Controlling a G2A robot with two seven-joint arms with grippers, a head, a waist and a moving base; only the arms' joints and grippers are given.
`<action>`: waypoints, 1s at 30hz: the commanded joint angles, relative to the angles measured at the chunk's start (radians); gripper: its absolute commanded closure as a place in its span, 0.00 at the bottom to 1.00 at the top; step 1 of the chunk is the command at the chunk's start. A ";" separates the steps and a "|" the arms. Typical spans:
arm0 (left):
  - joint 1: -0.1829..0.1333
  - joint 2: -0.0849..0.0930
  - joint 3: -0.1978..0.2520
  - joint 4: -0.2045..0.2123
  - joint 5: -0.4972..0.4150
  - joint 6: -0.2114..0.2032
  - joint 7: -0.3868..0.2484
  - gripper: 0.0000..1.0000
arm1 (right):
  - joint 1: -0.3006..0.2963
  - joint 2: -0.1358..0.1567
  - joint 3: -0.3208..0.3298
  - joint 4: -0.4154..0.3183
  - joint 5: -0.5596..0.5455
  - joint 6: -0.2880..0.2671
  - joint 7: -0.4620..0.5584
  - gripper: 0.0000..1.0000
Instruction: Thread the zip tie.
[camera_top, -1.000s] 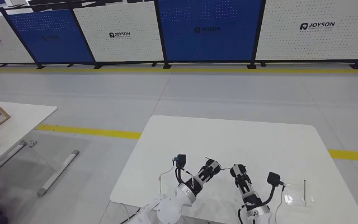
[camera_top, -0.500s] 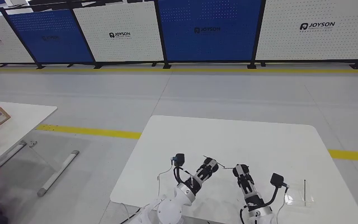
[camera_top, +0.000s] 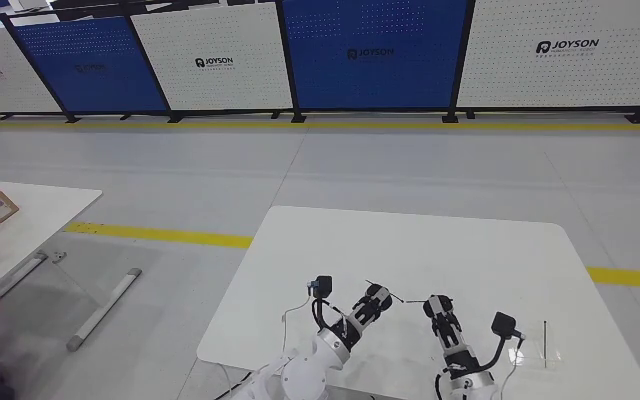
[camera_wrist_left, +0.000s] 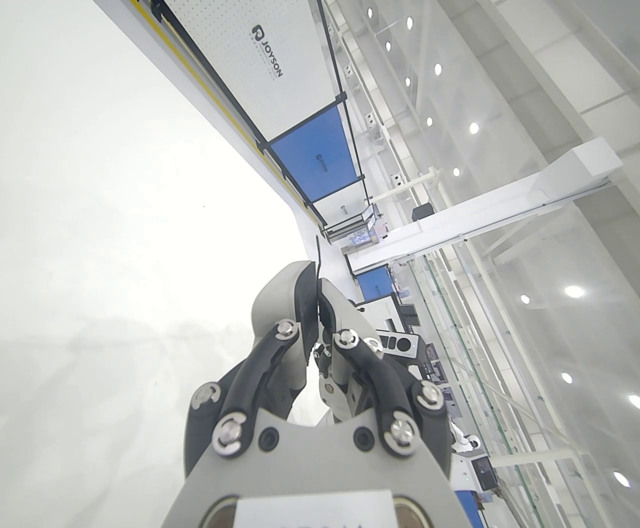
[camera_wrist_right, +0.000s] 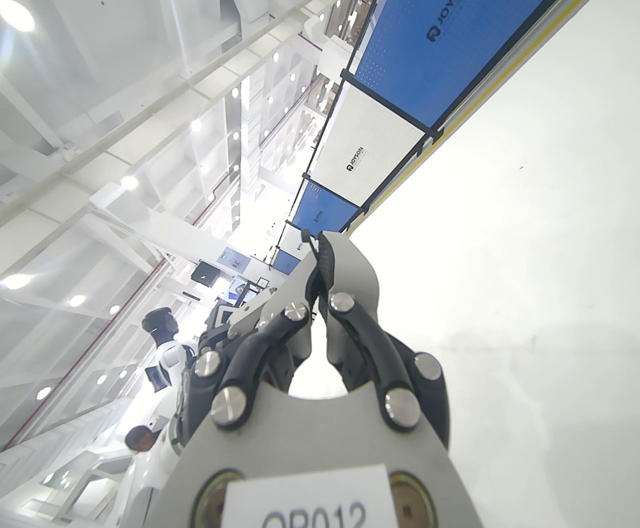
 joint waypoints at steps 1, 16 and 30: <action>0.000 0.000 0.000 0.000 0.000 0.000 0.000 1.00 | 0.003 -0.001 0.001 -0.002 0.000 0.005 0.001 1.00; 0.000 0.000 0.000 0.000 0.000 0.000 0.000 1.00 | 0.008 -0.010 -0.004 0.003 -0.010 0.011 0.026 1.00; 0.000 0.000 0.000 0.000 0.000 0.000 0.000 1.00 | 0.012 -0.019 -0.004 0.010 -0.016 0.004 0.022 1.00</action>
